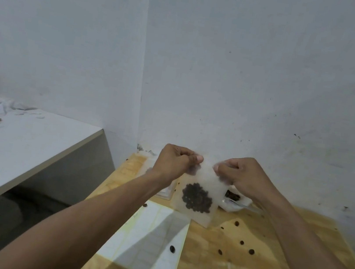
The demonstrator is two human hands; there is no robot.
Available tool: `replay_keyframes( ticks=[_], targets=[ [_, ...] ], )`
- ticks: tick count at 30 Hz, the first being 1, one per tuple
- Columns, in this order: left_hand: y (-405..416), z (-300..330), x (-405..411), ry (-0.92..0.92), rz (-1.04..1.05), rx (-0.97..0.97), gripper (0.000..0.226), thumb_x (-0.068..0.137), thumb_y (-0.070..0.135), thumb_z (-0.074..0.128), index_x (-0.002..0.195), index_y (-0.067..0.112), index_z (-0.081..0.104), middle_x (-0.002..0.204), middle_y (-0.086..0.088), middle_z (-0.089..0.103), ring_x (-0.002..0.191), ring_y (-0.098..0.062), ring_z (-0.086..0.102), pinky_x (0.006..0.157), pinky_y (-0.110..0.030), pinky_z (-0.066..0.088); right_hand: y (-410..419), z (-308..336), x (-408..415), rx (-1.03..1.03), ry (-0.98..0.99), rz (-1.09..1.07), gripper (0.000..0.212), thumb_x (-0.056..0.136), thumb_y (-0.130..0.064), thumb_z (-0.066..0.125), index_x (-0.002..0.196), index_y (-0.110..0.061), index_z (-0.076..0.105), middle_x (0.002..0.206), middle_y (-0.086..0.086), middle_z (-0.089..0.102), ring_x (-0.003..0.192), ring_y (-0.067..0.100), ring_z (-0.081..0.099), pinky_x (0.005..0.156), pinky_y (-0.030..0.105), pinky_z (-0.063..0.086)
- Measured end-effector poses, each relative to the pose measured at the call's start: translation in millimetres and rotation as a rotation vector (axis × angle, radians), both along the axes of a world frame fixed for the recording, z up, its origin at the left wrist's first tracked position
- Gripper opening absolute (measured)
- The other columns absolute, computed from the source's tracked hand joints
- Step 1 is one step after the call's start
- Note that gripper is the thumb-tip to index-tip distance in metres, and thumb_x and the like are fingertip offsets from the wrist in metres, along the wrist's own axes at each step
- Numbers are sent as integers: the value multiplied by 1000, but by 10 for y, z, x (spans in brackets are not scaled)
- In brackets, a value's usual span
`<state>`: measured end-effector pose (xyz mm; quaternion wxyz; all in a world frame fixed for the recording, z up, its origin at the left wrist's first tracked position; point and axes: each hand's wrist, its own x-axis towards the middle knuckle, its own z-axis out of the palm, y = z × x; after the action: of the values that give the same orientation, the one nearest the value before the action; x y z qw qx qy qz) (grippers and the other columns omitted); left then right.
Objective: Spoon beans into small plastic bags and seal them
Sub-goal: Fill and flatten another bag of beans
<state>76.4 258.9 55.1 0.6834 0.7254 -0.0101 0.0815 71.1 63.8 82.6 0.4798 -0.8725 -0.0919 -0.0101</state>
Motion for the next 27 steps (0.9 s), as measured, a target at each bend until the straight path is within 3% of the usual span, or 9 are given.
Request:
replay_keyframes(
  ticks=[2,9,12,15,18,19,22,27],
  targets=[
    [63,59,31,0,11,-25,11,88,8,78,86,-3,79,73,-11,74,62,-18,67,68,-32,63,-27,27,33,42,-1,-12,14,84,-32,80,81,-18,80,73,1,77,67,11,68,73,29,58],
    [136,152,116,37,34,-87,12,89,8,77,90,-4,77,77,-13,74,62,-19,68,67,-30,64,47,44,107,42,-26,-216,47,67,-54,86,64,-10,72,56,-1,67,51,9,60,60,25,49],
    [201,154,125,67,41,-149,10,88,7,78,89,-2,77,79,-13,75,62,-16,70,68,-28,63,64,-14,105,159,102,-89,45,70,-57,81,77,-13,72,74,-2,75,73,13,71,76,30,58],
    [313,200,184,121,92,-240,21,87,15,80,97,-3,74,85,-14,73,69,-21,68,67,-28,62,118,-101,73,254,352,116,35,85,-31,78,108,-6,71,105,13,77,97,29,74,83,37,61],
    [470,200,226,386,32,2,58,79,45,85,111,0,68,98,-11,68,86,-25,68,72,-35,60,204,-178,118,516,505,49,28,87,-10,75,108,8,71,105,22,76,85,27,75,72,32,64],
    [502,193,211,466,-29,53,58,77,41,88,111,-2,67,101,-12,69,88,-27,69,72,-36,62,237,-186,156,557,526,-8,28,87,-9,75,107,10,70,99,21,77,77,23,75,67,30,64],
    [614,163,167,488,-45,25,29,79,4,85,99,-9,70,94,-19,72,76,-26,70,59,-29,60,388,-175,231,486,547,-58,29,86,-11,78,104,10,69,80,13,75,62,17,72,56,26,60],
    [904,27,230,385,77,81,21,78,3,86,94,-1,73,87,-13,74,73,-25,70,68,-32,56,755,-294,383,322,346,-37,37,85,-15,81,96,19,69,85,18,76,76,26,75,68,30,62]
  ],
)
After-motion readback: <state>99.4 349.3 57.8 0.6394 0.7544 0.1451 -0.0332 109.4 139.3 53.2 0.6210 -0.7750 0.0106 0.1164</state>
